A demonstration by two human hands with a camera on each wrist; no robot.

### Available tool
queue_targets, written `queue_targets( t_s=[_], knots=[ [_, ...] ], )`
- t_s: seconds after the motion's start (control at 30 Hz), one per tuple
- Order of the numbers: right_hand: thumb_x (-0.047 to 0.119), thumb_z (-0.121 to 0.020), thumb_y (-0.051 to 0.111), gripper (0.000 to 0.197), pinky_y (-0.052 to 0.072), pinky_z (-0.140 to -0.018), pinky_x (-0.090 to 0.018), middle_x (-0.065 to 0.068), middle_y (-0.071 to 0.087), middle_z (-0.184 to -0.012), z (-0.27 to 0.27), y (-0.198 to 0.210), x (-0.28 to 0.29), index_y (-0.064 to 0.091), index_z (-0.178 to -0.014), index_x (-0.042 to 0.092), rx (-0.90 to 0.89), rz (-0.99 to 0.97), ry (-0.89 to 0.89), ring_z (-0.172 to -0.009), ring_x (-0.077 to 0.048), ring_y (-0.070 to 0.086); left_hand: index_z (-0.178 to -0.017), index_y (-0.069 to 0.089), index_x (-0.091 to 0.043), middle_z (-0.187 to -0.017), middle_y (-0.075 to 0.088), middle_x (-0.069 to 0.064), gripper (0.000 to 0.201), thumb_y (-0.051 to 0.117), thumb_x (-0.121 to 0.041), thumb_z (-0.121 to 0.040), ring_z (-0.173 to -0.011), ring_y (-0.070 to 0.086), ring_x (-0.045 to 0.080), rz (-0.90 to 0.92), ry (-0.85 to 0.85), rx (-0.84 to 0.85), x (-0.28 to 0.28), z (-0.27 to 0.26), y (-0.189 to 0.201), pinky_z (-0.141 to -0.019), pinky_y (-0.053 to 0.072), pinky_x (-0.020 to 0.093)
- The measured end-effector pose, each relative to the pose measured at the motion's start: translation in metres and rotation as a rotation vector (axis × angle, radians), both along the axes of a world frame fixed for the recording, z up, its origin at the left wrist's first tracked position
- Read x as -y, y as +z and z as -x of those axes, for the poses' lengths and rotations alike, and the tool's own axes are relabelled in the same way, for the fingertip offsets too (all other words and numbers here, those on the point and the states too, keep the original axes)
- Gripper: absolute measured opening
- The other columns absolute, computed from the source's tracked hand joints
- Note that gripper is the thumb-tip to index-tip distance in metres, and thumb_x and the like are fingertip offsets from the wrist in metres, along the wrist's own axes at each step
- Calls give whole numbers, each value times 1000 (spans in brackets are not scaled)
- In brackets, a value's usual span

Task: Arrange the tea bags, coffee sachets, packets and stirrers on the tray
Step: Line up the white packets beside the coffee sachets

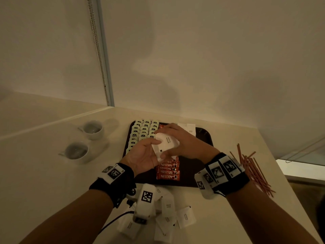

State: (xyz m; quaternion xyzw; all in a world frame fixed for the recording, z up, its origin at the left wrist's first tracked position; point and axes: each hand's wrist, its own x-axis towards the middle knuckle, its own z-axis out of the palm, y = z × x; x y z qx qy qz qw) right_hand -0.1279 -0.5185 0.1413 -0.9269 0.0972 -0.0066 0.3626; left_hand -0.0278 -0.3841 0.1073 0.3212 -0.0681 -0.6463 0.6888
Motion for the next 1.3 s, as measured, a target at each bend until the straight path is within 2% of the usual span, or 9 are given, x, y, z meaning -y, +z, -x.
queue_targets(
  t_s=[0.07, 0.2, 0.33, 0.47, 0.63, 0.83, 0.97, 1.1, 1.3],
  knots=[
    [27, -70, 82, 71, 34, -100, -20, 2, 42, -125, -1, -2, -2, 49, -133, 22, -5, -20, -17, -118, -10, 38, -108, 57, -6, -89, 72, 13, 29, 48, -12, -81, -78, 70, 24, 12, -14, -1, 1, 3, 0, -68, 57, 35],
    [28, -70, 82, 77, 39, -98, -23, 3, 40, -127, 1, -7, -2, 43, -136, 30, 21, -123, -127, -120, -11, 40, -116, 56, -6, -101, 71, 17, 29, 48, -16, -90, -88, 70, 28, -30, -20, 37, 6, 3, 0, -74, 58, 46],
    [28, -80, 73, 34, 53, -78, -24, -3, 59, -107, 3, -20, -4, 57, -105, 13, 254, -238, -536, -98, -16, 59, -116, 58, -7, -96, 72, 16, 25, 51, -12, -93, -84, 71, 28, -76, 110, 37, 13, -5, -6, -65, 60, 44],
    [17, -85, 67, 14, 54, -77, -30, -12, 63, -96, 1, -33, -8, 57, -85, 7, 303, -375, -608, -94, -25, 61, -114, 58, -7, -89, 73, 16, 22, 52, -8, -92, -77, 72, 28, -127, 154, 19, 18, -6, -10, -58, 59, 39],
    [11, -89, 61, 5, 58, -76, -33, -11, 67, -99, -1, -37, 2, 59, -85, 10, 344, -572, -710, -96, -26, 66, -108, 59, -11, -91, 71, 14, 19, 59, -10, -89, -76, 69, 24, -189, 131, 52, 23, -10, -9, -50, 55, 27],
    [22, -91, 58, 9, 54, -76, -29, 1, 69, -92, -1, -35, 16, 65, -87, 23, 350, -365, -724, -89, -16, 64, -98, 62, -19, -97, 70, 7, 18, 68, -13, -82, -87, 66, 24, -230, 127, 409, 33, -21, -20, -41, 44, 20],
    [25, -93, 55, 14, 50, -62, -18, -1, 68, -92, -7, -35, 18, 66, -91, 16, 330, -632, -771, -83, -10, 63, -97, 65, -17, -89, 72, 4, 22, 70, -6, -79, -80, 69, 19, -258, 206, 468, 42, -20, -25, -46, 48, 20],
    [24, -88, 59, 24, 56, -69, -26, -9, 66, -104, -6, -45, 18, 61, -108, 11, 266, -862, -718, -87, -18, 67, -104, 65, -13, -91, 71, 6, 26, 70, -6, -80, -76, 68, 18, -290, 300, 480, 53, -22, -31, -44, 47, 19],
    [6, -93, 51, 19, 56, -75, -24, 1, 68, -101, 2, -73, 33, 61, -105, 16, 266, -969, -771, -91, -12, 68, -104, 64, -15, -91, 68, 9, 21, 57, -3, -88, -80, 64, 25, -372, 209, 317, 63, -28, -47, -40, 47, 23]
  ],
)
